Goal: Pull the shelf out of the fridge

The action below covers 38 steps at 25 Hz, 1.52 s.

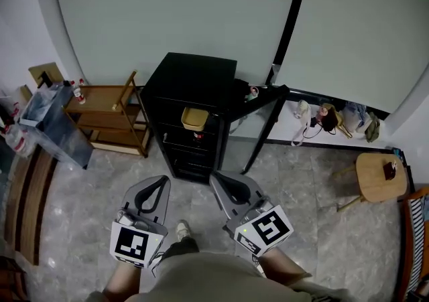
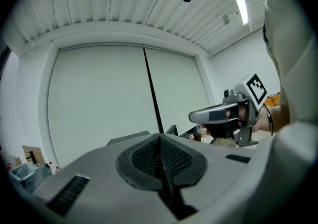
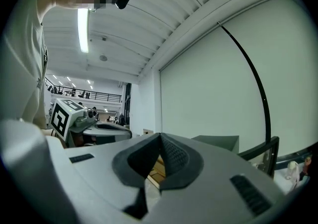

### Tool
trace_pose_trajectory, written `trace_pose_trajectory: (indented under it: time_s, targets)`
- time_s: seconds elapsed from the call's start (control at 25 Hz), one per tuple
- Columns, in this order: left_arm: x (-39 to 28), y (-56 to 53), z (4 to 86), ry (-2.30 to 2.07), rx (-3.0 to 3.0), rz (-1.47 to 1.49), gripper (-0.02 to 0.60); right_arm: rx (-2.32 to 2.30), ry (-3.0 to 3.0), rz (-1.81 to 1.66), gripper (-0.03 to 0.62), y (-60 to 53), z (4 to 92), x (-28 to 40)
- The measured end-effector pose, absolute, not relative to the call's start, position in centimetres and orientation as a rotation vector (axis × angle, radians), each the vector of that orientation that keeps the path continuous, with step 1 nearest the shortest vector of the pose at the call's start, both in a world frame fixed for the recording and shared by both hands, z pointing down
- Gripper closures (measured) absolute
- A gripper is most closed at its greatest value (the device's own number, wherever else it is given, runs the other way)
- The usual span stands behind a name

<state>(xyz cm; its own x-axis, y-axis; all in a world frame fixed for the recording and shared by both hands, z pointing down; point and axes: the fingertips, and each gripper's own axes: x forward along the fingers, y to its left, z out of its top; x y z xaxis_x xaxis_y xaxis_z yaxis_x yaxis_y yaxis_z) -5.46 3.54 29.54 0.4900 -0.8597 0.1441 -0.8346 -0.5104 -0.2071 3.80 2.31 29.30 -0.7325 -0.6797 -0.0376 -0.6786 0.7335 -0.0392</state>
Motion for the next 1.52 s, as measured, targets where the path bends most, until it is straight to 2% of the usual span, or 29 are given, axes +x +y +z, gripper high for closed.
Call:
trace_pose_trajectory:
  time_s: [0.32,0.76,1.12,1.52]
  targets:
    - [-11.1,-4.5,29.5,1.396,-2.695,-0.317,0.575,-1.250,2.857,-0.057,0.599,-5.5,30.0,-1.8]
    - [-14.9,-12.0,30.6,1.282,-2.785,-0.290,0.575,-1.464,2.782,-0.085,0.599,-11.8,31.2,-4.7]
    - [-14.9,-14.5,31.1,1.275,-2.816,-0.271,0.575,-1.540,2.719,-0.125,0.599,-14.1,31.7,-4.0]
    - [-11.3,-15.7,31.6,1.296,-2.816,-0.291,0.575,-1.551,2.701,-0.158,0.599,-15.4,31.8,0.3]
